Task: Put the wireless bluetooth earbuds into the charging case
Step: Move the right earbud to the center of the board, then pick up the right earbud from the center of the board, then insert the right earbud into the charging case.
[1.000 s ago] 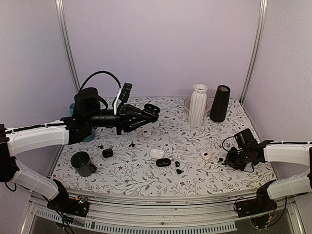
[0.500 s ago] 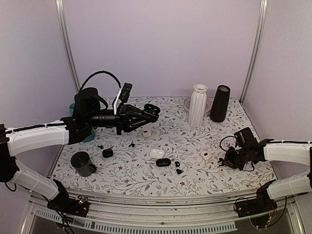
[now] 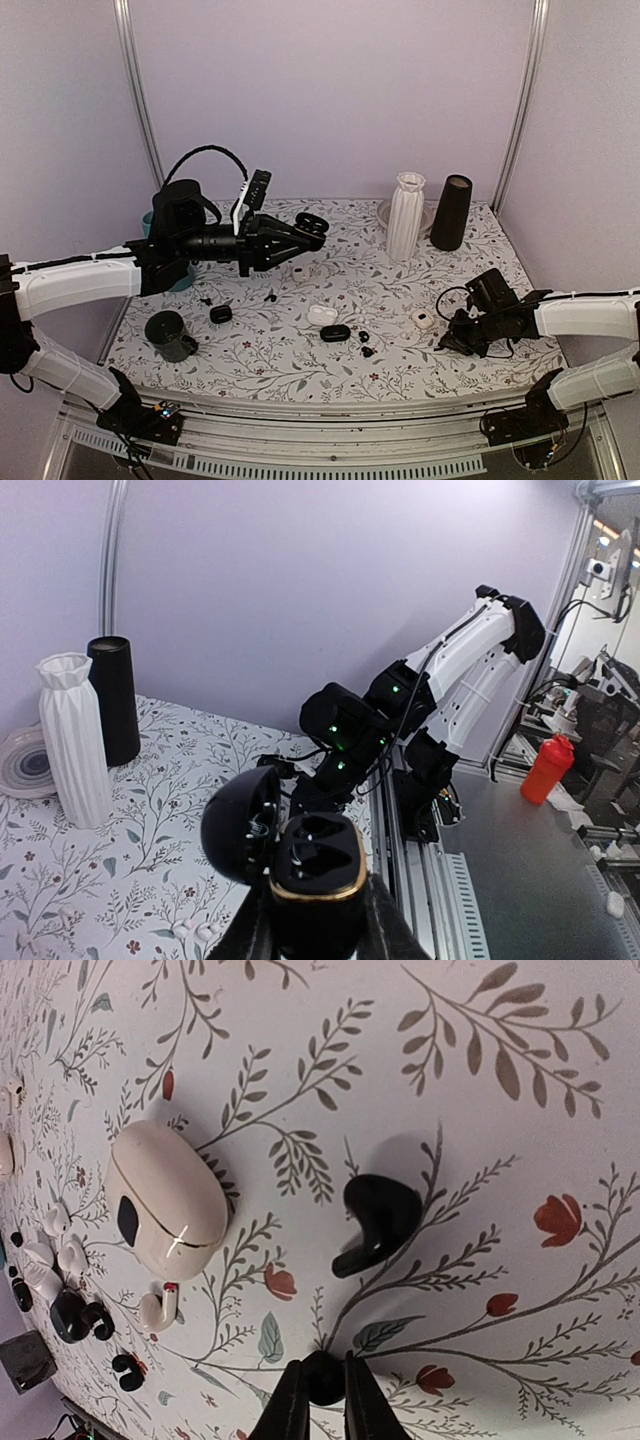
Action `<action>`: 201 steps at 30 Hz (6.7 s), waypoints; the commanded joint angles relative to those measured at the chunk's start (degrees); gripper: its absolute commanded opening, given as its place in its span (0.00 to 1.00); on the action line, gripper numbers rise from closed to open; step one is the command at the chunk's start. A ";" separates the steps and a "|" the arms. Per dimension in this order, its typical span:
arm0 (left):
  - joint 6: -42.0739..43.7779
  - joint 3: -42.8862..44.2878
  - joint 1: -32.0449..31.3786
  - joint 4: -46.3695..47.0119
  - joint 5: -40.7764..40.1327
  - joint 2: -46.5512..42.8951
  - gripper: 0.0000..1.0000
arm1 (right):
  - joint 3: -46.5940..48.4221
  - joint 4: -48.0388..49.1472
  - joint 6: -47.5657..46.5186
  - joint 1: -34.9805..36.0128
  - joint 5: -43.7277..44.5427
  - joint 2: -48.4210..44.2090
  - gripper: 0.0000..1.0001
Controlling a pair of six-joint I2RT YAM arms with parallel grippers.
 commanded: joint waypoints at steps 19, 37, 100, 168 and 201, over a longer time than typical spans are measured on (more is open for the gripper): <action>-0.41 -0.43 0.54 1.66 0.05 -0.60 0.00 | 6.96 -8.51 -6.44 4.54 9.24 3.06 0.28; -0.95 -0.01 0.54 1.83 0.25 -0.47 0.00 | 10.69 -9.56 -10.27 8.09 11.77 9.96 0.27; -9.25 5.30 3.34 0.67 13.85 14.61 0.00 | 33.79 -4.29 -42.72 23.08 30.85 2.38 0.08; -19.12 9.02 -0.60 5.90 15.62 17.33 0.00 | 43.04 2.03 -61.17 37.70 28.65 11.27 0.12; -20.46 4.76 -0.69 17.77 11.91 14.56 0.00 | 48.17 -2.02 -58.38 37.75 25.70 13.70 0.23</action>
